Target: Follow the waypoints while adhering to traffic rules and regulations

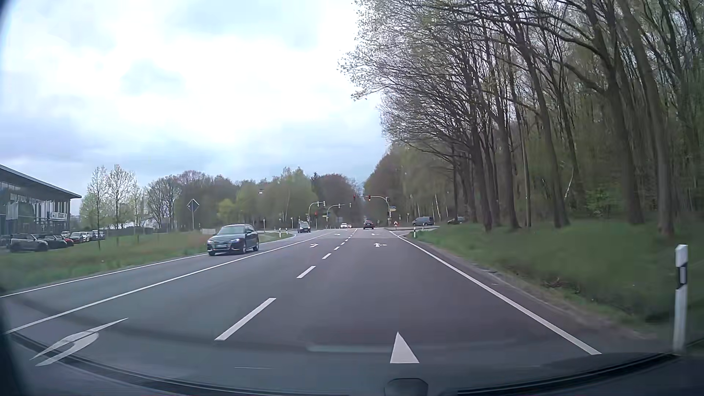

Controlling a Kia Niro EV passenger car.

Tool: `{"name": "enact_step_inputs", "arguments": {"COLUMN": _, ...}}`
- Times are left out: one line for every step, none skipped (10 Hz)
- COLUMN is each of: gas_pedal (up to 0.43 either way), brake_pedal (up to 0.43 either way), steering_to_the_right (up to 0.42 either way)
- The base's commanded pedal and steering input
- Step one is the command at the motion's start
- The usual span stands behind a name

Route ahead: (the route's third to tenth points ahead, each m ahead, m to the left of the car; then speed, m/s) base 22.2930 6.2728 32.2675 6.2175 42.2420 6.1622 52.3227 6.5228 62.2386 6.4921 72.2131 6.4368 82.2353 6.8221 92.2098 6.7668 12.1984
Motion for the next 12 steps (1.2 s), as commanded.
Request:
{"name": "enact_step_inputs", "arguments": {"gas_pedal": 0.13, "brake_pedal": 0.0, "steering_to_the_right": -0.003}}
{"name": "enact_step_inputs", "arguments": {"gas_pedal": 0.13, "brake_pedal": 0.0, "steering_to_the_right": -0.003}}
{"name": "enact_step_inputs", "arguments": {"gas_pedal": 0.13, "brake_pedal": 0.0, "steering_to_the_right": -0.003}}
{"name": "enact_step_inputs", "arguments": {"gas_pedal": 0.138, "brake_pedal": 0.006, "steering_to_the_right": -0.004}}
{"name": "enact_step_inputs", "arguments": {"gas_pedal": 0.138, "brake_pedal": 0.006, "steering_to_the_right": -0.003}}
{"name": "enact_step_inputs", "arguments": {"gas_pedal": 0.138, "brake_pedal": 0.006, "steering_to_the_right": -0.003}}
{"name": "enact_step_inputs", "arguments": {"gas_pedal": 0.138, "brake_pedal": 0.006, "steering_to_the_right": -0.004}}
{"name": "enact_step_inputs", "arguments": {"gas_pedal": 0.15, "brake_pedal": 0.006, "steering_to_the_right": -0.003}}
{"name": "enact_step_inputs", "arguments": {"gas_pedal": 0.15, "brake_pedal": 0.0, "steering_to_the_right": -0.003}}
{"name": "enact_step_inputs", "arguments": {"gas_pedal": 0.15, "brake_pedal": 0.0, "steering_to_the_right": -0.003}}
{"name": "enact_step_inputs", "arguments": {"gas_pedal": 0.15, "brake_pedal": 0.006, "steering_to_the_right": -0.003}}
{"name": "enact_step_inputs", "arguments": {"gas_pedal": 0.15, "brake_pedal": 0.0, "steering_to_the_right": -0.003}}
